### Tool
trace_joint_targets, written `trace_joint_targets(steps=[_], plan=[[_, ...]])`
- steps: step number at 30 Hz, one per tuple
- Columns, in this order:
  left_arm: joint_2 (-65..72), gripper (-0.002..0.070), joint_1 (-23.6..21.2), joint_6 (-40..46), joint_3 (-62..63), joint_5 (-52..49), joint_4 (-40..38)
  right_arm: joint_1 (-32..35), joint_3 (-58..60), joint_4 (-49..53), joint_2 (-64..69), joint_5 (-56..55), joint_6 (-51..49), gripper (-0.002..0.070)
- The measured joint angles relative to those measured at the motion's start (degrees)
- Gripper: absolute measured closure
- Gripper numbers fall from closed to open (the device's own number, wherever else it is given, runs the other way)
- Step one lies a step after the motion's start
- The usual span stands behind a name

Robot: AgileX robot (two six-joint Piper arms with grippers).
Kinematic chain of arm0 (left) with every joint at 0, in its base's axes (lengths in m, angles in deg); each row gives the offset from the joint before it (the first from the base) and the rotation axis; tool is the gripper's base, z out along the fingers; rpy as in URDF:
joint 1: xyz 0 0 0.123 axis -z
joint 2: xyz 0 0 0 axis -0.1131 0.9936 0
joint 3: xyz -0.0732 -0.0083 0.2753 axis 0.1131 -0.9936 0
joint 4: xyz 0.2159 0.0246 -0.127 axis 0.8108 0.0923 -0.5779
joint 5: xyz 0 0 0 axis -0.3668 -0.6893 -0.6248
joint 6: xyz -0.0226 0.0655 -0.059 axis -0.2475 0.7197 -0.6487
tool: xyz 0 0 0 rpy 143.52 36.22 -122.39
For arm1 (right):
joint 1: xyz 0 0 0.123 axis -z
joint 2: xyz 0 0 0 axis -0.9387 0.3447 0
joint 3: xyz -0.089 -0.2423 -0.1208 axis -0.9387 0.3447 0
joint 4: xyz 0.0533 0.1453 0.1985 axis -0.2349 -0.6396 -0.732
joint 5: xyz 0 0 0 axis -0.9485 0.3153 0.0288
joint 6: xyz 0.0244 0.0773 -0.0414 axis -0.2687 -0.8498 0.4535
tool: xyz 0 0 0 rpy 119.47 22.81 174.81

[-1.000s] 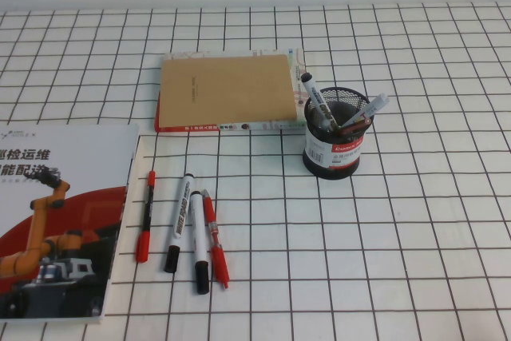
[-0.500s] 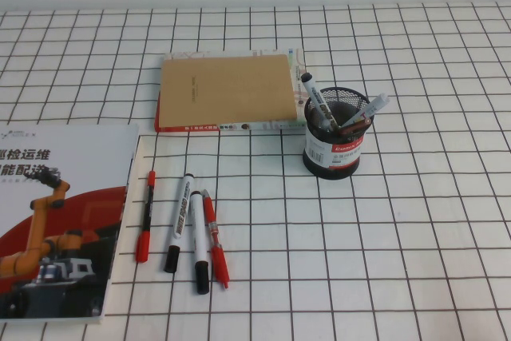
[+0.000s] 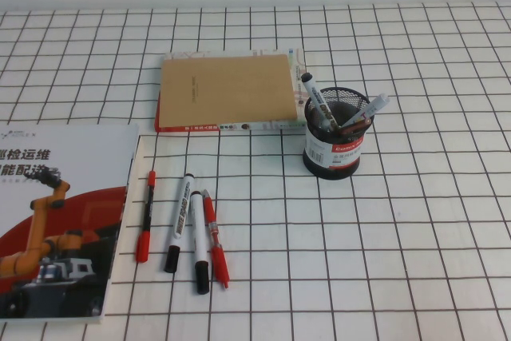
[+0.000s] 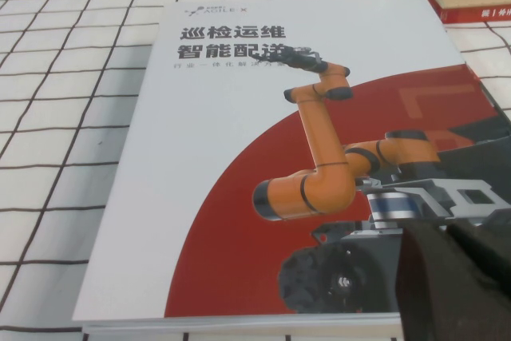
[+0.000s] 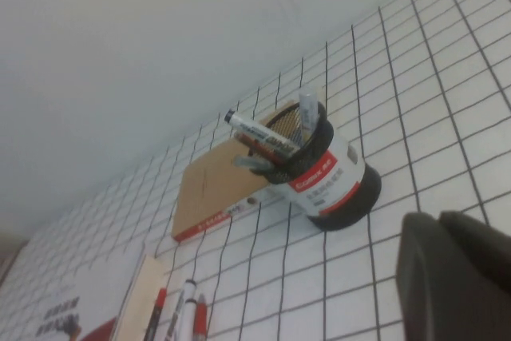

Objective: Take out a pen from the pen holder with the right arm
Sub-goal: 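Take a marker out of the pen holder and lay it on the table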

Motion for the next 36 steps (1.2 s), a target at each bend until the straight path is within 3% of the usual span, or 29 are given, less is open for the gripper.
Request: trace_joint_targets(steps=[6,20,25,32,36], plan=[[0.00,0.0679,0.00,0.00,0.00,0.00,0.00,0.00,-10.51,4.63,15.24,6.52,3.00,0.0692],[0.00,0.0679,0.00,0.00,0.00,0.00,0.00,-1.41,-26.25,4.98,44.10,6.90,14.34,0.0692],[0.00,0.0679,0.00,0.00,0.00,0.00,0.00,-10.91,-28.33,6.91,52.06,-1.41,14.44,0.0693],[0.00,0.0679,0.00,0.00,0.00,0.00,0.00,-26.45,-28.68,12.06,60.88,-22.26,12.37,0.0686],[0.00,0.0679,0.00,0.00,0.00,0.00,0.00,-31.86,-29.01,17.00,65.01,-34.65,8.83,0.0613]])
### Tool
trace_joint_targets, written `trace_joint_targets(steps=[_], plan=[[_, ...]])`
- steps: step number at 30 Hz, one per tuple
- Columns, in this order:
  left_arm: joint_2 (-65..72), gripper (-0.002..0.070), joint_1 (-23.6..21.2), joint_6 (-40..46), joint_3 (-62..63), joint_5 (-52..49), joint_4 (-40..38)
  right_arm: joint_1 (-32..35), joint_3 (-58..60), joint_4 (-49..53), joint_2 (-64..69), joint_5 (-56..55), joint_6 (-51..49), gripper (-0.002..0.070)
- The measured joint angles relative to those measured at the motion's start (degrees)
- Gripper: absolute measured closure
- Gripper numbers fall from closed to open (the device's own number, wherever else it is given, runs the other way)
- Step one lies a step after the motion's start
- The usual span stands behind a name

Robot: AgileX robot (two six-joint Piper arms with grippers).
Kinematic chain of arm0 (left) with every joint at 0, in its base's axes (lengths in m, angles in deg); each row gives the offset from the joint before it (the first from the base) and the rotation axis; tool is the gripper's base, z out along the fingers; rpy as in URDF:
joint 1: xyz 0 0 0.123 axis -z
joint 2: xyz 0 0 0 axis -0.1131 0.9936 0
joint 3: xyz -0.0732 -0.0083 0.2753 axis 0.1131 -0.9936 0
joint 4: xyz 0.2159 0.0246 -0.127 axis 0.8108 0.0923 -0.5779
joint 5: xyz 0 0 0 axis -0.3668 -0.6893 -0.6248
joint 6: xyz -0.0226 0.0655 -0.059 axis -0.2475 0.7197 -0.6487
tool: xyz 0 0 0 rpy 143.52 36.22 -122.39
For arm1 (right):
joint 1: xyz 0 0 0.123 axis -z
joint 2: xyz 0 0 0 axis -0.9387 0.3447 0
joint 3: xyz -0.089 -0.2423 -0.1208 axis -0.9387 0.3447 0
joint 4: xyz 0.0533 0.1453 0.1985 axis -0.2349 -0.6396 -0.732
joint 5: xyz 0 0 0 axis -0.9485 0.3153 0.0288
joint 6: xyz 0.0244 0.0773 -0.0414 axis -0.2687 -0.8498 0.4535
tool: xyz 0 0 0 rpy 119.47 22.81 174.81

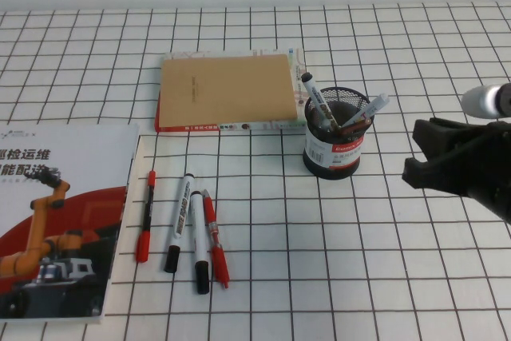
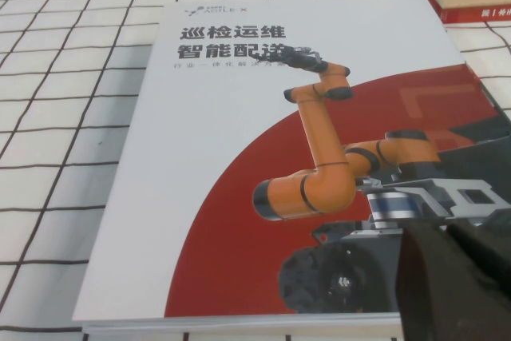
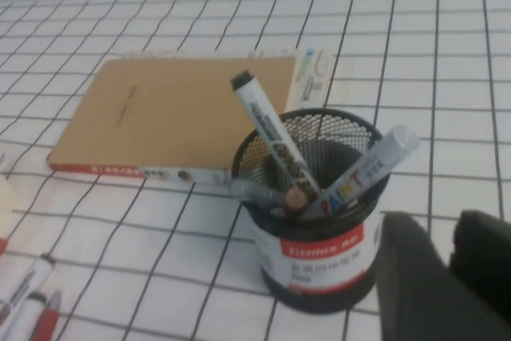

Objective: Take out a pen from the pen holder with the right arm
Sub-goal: 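Take a marker out of the pen holder and lay it on the table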

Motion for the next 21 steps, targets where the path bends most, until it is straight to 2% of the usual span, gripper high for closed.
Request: trace_joint_targets(steps=[6,8,12,21], plan=[[0.00,0.0679,0.00,0.00,0.00,0.00,0.00,-1.37,2.60,4.89,7.16,-16.65,-6.00,0.0377],[0.00,0.0679,0.00,0.00,0.00,0.00,0.00,-1.37,4.77,8.30,10.03,-23.40,-9.60,0.0329],[0.00,0.0679,0.00,0.00,0.00,0.00,0.00,-1.37,7.38,15.31,15.38,-35.37,-17.56,0.0298],[0.00,0.0679,0.00,0.00,0.00,0.00,0.00,-1.37,7.41,24.78,26.34,-49.66,-28.02,0.0292]])
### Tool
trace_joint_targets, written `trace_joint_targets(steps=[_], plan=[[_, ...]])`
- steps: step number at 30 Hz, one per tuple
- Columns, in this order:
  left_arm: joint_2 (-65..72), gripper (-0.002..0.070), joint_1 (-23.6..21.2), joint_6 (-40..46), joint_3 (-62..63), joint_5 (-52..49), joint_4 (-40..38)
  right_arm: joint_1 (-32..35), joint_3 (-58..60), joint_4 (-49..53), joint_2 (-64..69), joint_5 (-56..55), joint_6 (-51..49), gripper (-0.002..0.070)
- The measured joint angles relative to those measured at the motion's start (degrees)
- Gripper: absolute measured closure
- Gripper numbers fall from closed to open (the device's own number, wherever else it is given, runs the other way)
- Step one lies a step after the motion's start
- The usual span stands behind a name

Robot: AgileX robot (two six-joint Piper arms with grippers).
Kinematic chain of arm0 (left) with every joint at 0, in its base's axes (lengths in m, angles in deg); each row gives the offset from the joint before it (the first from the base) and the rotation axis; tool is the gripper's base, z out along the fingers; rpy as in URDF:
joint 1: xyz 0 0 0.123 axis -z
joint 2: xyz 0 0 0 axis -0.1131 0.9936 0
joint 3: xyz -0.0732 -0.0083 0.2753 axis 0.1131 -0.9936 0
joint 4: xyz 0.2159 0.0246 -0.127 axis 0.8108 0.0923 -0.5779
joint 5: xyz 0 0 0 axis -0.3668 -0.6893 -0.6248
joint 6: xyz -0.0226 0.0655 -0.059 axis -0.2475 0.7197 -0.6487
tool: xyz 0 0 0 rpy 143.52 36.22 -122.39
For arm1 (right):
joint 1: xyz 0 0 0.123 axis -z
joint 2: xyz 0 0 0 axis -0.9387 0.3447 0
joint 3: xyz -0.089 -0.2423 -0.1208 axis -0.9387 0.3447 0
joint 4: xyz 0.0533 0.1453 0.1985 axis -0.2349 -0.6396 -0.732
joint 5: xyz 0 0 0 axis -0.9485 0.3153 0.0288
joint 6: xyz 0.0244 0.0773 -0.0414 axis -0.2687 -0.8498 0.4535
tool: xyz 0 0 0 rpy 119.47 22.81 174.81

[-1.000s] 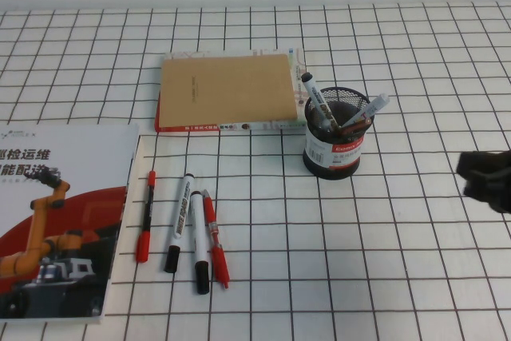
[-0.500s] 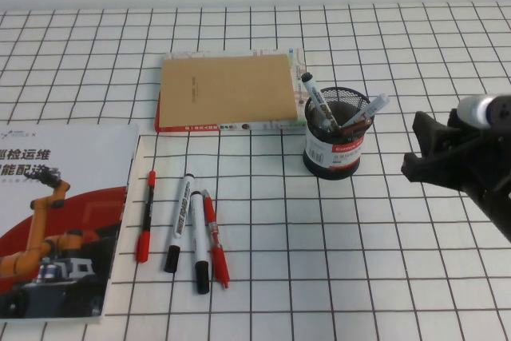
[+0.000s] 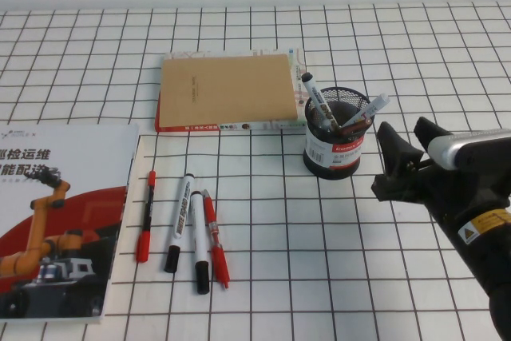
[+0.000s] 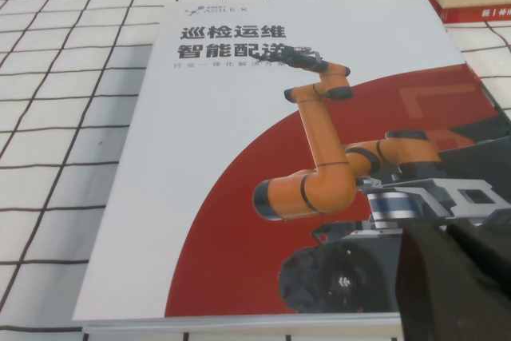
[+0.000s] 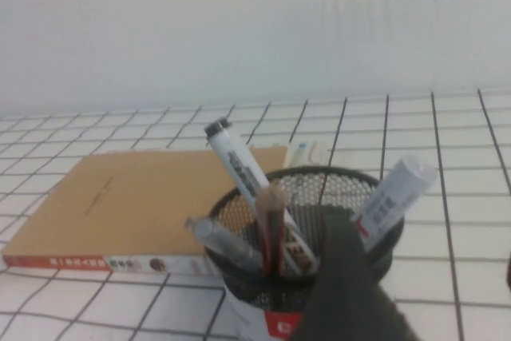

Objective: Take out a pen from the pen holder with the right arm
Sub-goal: 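Take a marker out of the pen holder and lay it on the table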

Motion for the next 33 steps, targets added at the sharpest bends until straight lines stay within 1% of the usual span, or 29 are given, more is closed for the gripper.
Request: trace_joint_targets(steps=[6,12,33], plan=[[0.00,0.0679,0.00,0.00,0.00,0.00,0.00,0.00,-1.34,-0.45,5.83,-0.52,-3.01,0.0292],[0.00,0.0679,0.00,0.00,0.00,0.00,0.00,0.00,-5.25,-3.41,9.33,-0.60,-4.45,0.0291],[0.00,0.0679,0.00,0.00,0.00,0.00,0.00,1.33,-15.83,-4.89,15.22,-0.99,-4.83,0.0290]])
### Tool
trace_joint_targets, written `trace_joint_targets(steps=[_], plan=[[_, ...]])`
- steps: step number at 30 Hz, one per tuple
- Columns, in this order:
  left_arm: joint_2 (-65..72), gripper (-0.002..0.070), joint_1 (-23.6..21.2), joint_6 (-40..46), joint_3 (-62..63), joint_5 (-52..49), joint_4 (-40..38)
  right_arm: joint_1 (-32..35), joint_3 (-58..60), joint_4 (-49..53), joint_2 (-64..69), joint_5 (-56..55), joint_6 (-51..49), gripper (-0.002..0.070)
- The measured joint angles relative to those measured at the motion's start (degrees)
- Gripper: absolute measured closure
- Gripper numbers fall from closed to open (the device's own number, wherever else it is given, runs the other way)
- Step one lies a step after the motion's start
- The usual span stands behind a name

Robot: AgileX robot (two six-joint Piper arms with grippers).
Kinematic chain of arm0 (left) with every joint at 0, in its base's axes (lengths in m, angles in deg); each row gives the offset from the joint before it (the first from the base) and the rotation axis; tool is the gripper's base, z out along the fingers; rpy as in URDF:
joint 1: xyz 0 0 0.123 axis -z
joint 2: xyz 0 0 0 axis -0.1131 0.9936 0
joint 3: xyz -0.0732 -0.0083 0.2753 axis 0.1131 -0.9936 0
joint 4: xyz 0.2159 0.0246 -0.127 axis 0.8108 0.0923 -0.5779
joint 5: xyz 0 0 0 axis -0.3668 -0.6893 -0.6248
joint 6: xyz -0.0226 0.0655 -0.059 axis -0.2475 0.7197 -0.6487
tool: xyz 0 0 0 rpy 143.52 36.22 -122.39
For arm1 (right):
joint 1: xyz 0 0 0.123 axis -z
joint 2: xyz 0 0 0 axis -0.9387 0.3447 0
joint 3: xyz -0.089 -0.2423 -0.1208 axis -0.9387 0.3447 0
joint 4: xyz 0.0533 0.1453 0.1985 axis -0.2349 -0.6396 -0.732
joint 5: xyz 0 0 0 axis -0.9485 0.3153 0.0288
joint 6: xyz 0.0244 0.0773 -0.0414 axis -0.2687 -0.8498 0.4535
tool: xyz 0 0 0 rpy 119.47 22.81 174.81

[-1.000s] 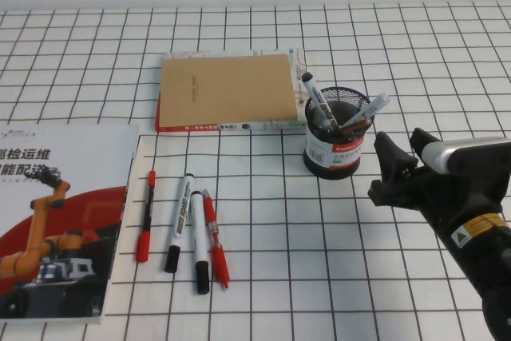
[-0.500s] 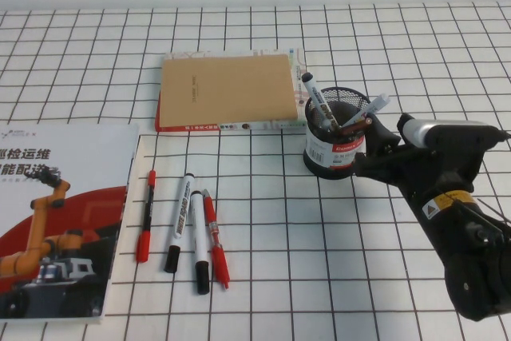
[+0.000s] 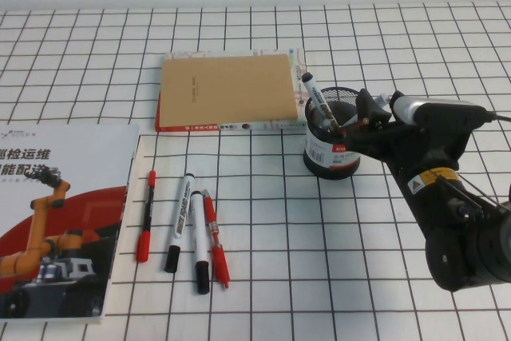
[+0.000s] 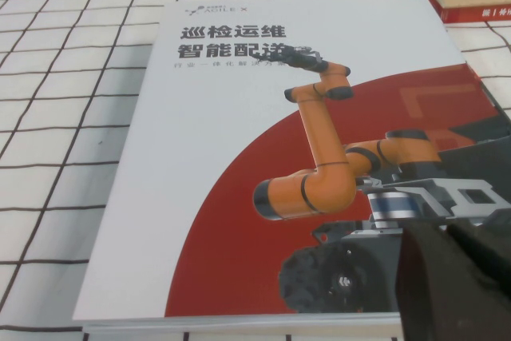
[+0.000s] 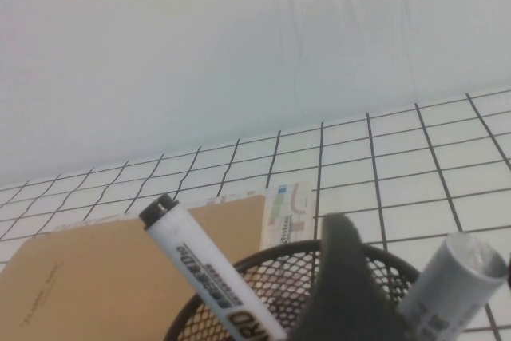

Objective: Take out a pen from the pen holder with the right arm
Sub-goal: 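Take a marker out of the pen holder and lay it on the table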

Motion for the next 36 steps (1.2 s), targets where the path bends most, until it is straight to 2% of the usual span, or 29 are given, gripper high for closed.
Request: trace_joint_targets(steps=[15,27,36], plan=[[0.00,0.0679,0.00,0.00,0.00,0.00,0.00,0.42,-3.06,-1.15,0.95,0.26,-2.79,0.0300],[0.00,0.0679,0.00,0.00,0.00,0.00,0.00,0.42,-3.06,0.07,2.14,0.83,-2.79,0.0405],[0.00,0.0679,0.00,0.00,0.00,0.00,0.00,0.42,-3.06,0.45,2.14,-0.39,-3.25,0.0559]])
